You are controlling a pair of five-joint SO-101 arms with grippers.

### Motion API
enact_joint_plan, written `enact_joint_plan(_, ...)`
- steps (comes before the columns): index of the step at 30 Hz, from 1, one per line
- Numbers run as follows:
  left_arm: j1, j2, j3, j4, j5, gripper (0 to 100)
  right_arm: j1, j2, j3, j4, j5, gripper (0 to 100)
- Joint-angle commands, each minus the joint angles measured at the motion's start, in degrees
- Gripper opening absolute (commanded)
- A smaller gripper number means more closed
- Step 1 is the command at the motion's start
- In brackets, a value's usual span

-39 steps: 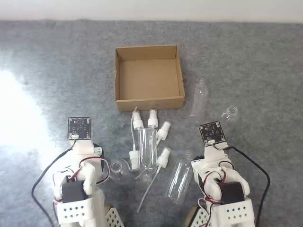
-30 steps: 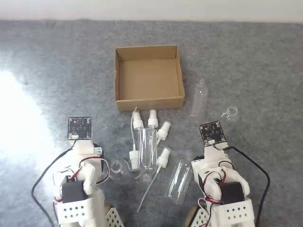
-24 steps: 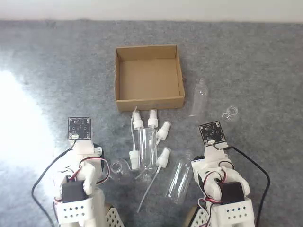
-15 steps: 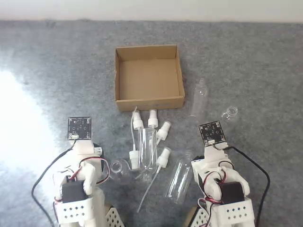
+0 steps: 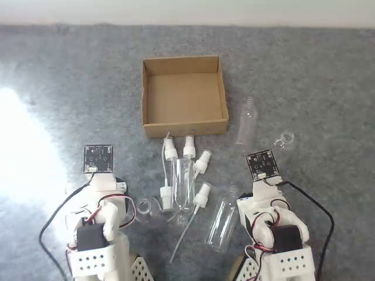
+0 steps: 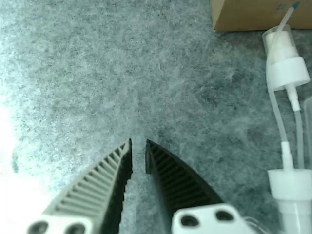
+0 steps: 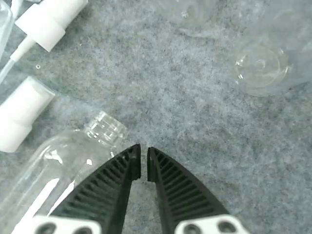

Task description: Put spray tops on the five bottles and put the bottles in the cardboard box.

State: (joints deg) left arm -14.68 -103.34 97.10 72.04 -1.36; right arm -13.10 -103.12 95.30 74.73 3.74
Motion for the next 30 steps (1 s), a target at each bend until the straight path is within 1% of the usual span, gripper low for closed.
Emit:
enact_joint_plan(1,-0.3,-1.1,-0.6,0.3,-0.1,4,0.5,-0.9,1.1,0.5,-0.6,0.7)
enact_joint_plan(22,-0.3,-1.1,-0.6,0.3,-0.1,4,0.0,-0.9,1.1,0.5,-0.4,0.9)
enact_joint_plan(26,-0.3,-1.1,-0.6,0.3,-0.1,4,0.3,-0.9,-2.8,1.9,-0.4,0.9)
enact_joint_plan(28,-0.3,-1.1,-0.6,0.3,-0.1,4,0.3,-0.9,-5.5,2.6,0.7,0.9)
enact_joint_plan(30,-0.3,-1.1,-0.6,0.3,-0.1,4,0.1,-0.9,-7.0,2.9,3.7,0.9)
